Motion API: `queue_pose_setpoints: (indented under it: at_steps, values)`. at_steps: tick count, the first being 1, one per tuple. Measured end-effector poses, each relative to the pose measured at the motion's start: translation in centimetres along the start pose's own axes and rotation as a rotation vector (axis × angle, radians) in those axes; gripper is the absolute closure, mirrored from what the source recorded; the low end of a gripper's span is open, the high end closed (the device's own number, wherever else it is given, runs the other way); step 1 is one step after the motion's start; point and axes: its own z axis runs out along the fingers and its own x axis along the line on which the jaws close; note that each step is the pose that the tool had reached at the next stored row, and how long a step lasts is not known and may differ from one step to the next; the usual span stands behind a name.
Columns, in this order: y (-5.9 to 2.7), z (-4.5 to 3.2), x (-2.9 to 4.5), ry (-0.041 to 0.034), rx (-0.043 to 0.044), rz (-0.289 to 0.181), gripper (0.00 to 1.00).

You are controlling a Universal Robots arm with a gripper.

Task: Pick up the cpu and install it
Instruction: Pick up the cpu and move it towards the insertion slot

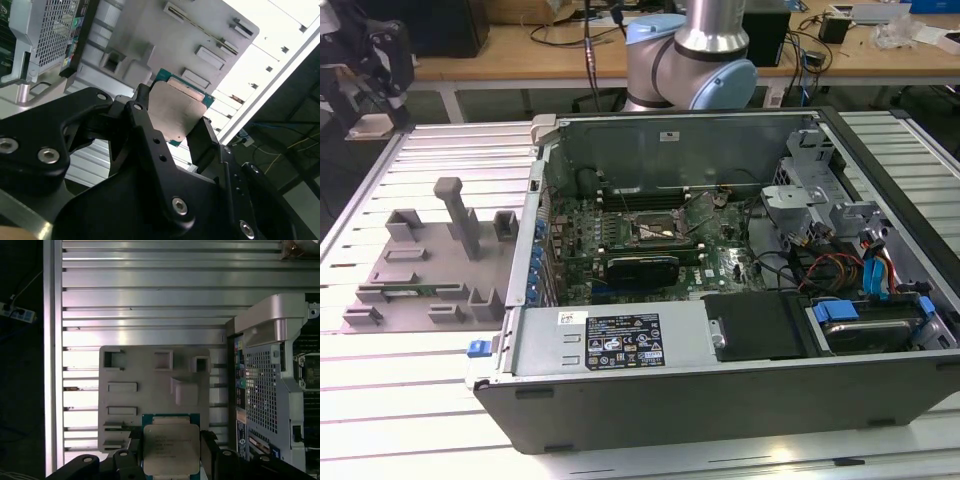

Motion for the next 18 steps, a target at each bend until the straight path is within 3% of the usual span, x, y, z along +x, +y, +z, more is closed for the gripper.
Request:
queue_pose_setpoints:
  at_steps: [18]
  values:
    - [0.07,0.16,-4.96,0.0001,0.0001,0.0,0.45]
